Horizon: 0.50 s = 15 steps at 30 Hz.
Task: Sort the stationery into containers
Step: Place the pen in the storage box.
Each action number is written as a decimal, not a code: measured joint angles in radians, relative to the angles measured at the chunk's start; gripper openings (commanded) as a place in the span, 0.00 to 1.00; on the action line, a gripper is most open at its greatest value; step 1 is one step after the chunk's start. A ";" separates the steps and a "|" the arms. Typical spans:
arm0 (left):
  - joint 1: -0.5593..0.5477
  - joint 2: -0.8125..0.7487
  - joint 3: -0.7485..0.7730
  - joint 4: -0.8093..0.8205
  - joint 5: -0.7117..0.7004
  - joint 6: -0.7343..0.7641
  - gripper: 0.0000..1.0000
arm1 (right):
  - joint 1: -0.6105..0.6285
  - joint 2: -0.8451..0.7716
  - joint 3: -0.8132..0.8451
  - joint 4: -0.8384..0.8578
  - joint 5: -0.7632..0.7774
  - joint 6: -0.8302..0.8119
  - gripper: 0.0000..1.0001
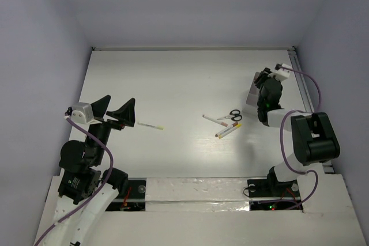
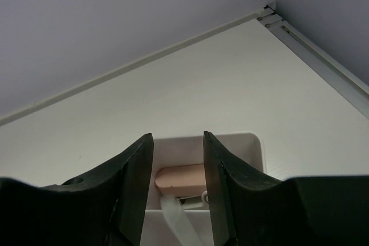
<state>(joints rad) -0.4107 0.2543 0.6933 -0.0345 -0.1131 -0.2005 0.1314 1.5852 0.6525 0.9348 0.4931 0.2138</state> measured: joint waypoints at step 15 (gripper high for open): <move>0.007 0.000 0.000 0.000 0.000 0.000 0.99 | 0.086 -0.082 0.181 -0.277 -0.466 0.003 0.30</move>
<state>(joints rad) -0.4038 0.2543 0.6933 -0.0345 -0.1135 -0.2005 0.2173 1.5036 0.8333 0.6582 0.0273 0.2173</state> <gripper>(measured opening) 0.990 0.310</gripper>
